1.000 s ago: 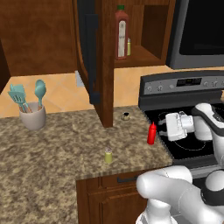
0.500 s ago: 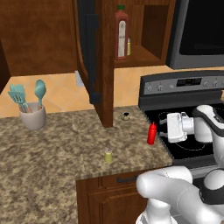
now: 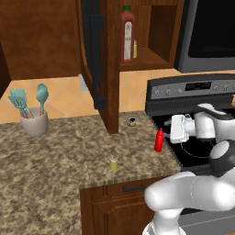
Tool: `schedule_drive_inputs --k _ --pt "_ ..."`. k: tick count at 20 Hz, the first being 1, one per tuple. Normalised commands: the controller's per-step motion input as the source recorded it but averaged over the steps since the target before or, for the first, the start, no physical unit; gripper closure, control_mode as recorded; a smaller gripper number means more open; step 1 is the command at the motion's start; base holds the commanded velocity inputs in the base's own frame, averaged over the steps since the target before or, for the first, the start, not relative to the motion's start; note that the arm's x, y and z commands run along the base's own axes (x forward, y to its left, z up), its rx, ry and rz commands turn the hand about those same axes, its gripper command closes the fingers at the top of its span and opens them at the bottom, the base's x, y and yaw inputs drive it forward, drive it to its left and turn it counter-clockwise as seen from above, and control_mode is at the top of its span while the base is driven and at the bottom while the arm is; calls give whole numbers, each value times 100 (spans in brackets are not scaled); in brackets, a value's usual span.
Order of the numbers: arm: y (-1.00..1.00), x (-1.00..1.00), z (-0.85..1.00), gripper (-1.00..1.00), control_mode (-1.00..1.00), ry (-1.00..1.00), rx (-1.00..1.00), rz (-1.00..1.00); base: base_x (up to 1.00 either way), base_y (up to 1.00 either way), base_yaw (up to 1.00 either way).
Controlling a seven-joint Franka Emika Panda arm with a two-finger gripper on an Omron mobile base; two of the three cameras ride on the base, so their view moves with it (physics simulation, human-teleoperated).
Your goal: Put the shaker and condiment bottle from the counter next to their counterparts in the cabinet.
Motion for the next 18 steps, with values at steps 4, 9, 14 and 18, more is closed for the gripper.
schedule_drive_inputs --k 4,9,14,18 --pt "-73 32 -36 -100 -100 0 5 28 0 0 0" --pt "-36 45 -22 -100 -100 0 8 29 0 0 0" --pt "-3 25 -12 -100 -100 0 6 22 0 0 0" --pt "0 0 0 -100 -100 0 0 3 0 0 0"
